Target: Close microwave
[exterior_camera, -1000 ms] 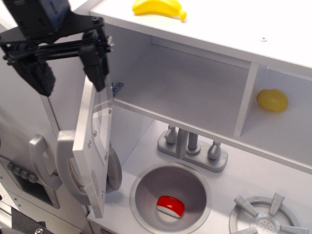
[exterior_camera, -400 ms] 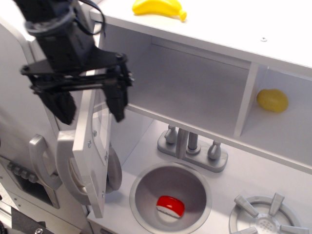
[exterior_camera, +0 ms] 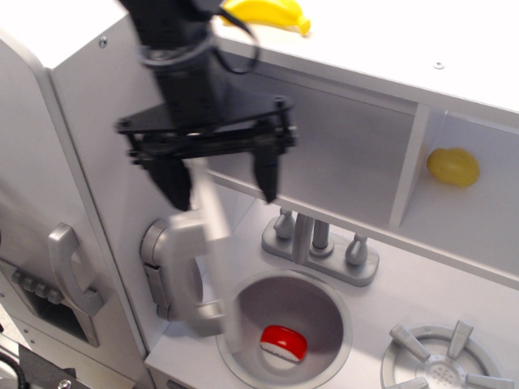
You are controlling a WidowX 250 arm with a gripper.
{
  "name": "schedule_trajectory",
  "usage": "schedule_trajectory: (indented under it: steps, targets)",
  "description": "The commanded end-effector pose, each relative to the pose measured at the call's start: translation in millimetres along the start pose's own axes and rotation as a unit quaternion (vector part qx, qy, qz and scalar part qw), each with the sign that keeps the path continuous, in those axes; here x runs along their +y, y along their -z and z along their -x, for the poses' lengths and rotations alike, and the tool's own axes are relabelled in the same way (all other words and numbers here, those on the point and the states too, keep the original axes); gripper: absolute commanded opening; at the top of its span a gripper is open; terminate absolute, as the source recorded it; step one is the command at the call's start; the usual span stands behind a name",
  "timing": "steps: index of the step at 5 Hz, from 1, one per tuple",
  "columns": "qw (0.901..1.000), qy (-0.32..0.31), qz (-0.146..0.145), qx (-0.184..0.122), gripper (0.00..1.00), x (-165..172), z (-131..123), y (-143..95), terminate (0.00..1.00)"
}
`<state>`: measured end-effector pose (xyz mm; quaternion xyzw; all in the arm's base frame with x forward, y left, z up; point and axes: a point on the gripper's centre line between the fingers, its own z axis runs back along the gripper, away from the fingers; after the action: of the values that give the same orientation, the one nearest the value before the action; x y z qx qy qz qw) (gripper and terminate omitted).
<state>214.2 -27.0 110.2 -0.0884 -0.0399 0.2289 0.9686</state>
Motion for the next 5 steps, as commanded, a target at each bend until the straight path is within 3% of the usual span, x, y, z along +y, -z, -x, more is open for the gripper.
schedule_trajectory:
  steps: [1,2,3,5]
  targets:
    - [0.999,-0.015,0.032,-0.029,1.0,-63,-13,-14,0.0]
    - [0.9975,-0.018,0.052,-0.045,1.0,-83,-16,-24,0.0]
    - [0.996,0.009,0.082,-0.035,1.0,-86,-1,-38,0.0]
    - [0.9944,0.084,0.065,-0.001,1.0,-35,36,-25,0.0]
